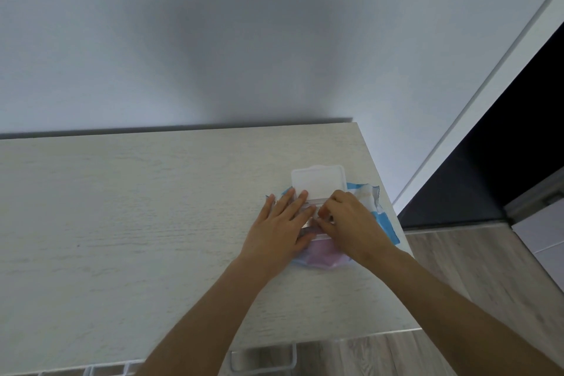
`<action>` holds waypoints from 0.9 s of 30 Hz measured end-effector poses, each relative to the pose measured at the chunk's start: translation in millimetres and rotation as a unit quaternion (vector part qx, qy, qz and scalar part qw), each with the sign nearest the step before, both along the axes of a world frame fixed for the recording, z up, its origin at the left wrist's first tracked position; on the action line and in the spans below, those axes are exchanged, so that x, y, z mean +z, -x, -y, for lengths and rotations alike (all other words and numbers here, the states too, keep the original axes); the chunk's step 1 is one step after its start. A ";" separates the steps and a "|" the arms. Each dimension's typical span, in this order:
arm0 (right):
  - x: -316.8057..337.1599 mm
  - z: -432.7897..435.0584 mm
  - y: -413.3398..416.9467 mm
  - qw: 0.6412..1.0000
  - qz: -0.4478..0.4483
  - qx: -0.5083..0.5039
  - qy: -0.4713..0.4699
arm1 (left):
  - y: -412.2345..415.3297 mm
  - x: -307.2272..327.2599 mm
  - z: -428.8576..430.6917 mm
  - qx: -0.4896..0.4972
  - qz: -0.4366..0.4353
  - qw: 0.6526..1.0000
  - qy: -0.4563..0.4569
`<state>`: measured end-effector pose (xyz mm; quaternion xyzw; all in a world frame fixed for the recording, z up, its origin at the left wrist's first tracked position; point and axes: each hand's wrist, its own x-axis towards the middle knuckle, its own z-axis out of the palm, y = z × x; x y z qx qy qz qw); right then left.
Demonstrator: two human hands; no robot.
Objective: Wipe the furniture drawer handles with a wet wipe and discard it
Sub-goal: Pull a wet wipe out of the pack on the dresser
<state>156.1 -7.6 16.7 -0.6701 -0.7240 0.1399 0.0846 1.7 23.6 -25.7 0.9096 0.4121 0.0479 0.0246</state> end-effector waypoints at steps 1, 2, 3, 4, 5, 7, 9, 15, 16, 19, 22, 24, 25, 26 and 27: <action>1.3 0.1 0.5 1.000 0.015 0.010 0.001 | -0.6 0.5 0.6 0.001 0.008 1.000 0.007; 2.3 0.6 0.9 0.999 0.030 0.021 0.002 | -1.6 4.2 2.0 0.000 0.009 1.000 0.021; 3.6 1.2 1.4 0.999 0.043 0.033 0.001 | -2.4 7.8 2.1 -0.004 0.010 0.999 0.039; 4.5 2.0 1.9 0.998 0.050 0.045 -0.004 | -2.5 10.9 1.3 0.001 0.004 0.998 0.058; 5.0 3.0 1.8 0.997 0.051 0.051 -0.012 | -1.6 10.5 1.2 0.005 0.001 0.998 0.060; 7.9 4.6 0.7 0.997 0.041 0.038 -0.047 | -1.3 11.2 2.0 -0.001 -0.014 0.998 0.066; 13.0 4.5 -3.8 0.996 0.015 0.008 -0.093 | -2.7 16.3 1.4 0.012 -0.010 0.998 0.063; 6.6 10.2 -4.0 0.997 0.031 0.041 -0.055 | -5.3 13.4 3.2 0.017 0.004 0.997 0.079; 0.0 12.8 -1.0 0.996 0.038 0.053 -0.064 | -4.4 12.1 3.1 0.015 0.003 0.996 0.087; -13.8 20.8 2.1 0.996 0.017 0.029 -0.086 | -4.6 12.4 3.5 0.010 0.010 0.998 0.063; -12.2 23.1 2.7 0.996 0.015 0.011 -0.085 | -5.5 11.3 2.9 0.020 0.006 0.998 0.051; -9.0 23.5 1.0 0.993 0.031 0.025 -0.111 | -5.1 14.6 3.9 0.026 -0.005 0.998 0.052; -6.6 23.3 0.9 0.991 0.031 0.026 -0.126 | -4.3 15.5 4.6 0.023 -0.004 0.999 0.045; -4.7 23.9 1.1 0.989 0.028 0.024 -0.143 | -4.6 15.3 4.2 0.021 0.008 0.999 0.036; -3.8 24.8 1.3 0.987 0.022 0.017 -0.160 | -5.9 16.3 4.3 0.024 0.019 0.998 0.047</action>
